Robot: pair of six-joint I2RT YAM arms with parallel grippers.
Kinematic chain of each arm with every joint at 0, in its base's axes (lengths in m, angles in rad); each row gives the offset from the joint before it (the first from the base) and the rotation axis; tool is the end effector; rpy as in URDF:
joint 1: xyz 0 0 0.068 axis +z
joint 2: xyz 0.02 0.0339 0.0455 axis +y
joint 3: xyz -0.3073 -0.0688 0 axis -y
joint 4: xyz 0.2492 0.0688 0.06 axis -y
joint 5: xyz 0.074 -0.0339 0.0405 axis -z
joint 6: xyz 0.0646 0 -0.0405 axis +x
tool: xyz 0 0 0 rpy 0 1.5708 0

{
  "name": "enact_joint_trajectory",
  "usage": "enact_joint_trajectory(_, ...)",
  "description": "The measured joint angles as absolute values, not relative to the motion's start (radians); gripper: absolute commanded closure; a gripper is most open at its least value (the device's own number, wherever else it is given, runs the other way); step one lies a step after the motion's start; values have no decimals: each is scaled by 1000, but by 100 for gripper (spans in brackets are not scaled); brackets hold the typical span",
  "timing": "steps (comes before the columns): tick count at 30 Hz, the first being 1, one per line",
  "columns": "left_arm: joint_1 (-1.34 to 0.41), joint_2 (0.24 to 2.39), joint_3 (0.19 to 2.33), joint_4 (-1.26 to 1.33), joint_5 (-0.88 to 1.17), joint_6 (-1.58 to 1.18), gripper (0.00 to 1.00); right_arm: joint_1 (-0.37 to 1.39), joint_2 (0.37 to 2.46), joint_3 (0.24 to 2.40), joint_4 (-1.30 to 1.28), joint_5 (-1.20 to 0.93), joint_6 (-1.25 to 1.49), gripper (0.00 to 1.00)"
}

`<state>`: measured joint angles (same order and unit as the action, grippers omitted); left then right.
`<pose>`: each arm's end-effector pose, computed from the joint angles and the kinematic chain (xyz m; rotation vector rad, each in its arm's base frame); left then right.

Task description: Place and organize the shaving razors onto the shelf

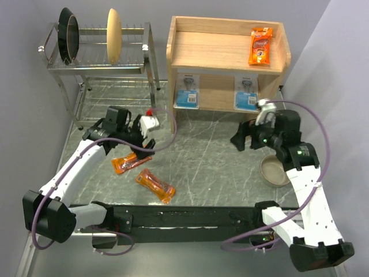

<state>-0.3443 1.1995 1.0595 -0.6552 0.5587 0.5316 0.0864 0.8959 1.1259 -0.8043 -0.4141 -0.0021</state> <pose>0.2273 -0.1179 0.3326 1.2015 1.9397 -0.5606 0.1659 0.0405 0.3963 -0.3352 2.1036 0.4927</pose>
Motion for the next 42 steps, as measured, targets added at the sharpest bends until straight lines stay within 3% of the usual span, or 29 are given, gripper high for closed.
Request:
enact_joint_trajectory(5,-352,1171,966,-811,557,794,13,225,898,1104,-760,-455,-97,0)
enact_joint_trajectory(15,-545,1133,763,-844,492,1155,14,229,953,1105,-713,-491,-127,0)
enact_joint_trajectory(22,-653,1240,684,-715,444,1164,32,229,950,1109,-700,-481,-125,0)
enact_joint_trajectory(26,-664,1302,677,-665,420,1155,55,229,950,1111,-699,-469,-125,0)
enact_joint_trajectory(30,-665,1338,687,-654,411,1147,71,229,952,1113,-695,-464,-125,0)
enact_joint_trajectory(35,-658,1356,757,-728,434,1132,75,232,959,1114,-686,-477,-128,0)
enact_joint_trajectory(42,-546,1696,1198,-1055,702,1116,77,285,897,1034,-583,-511,-274,0)
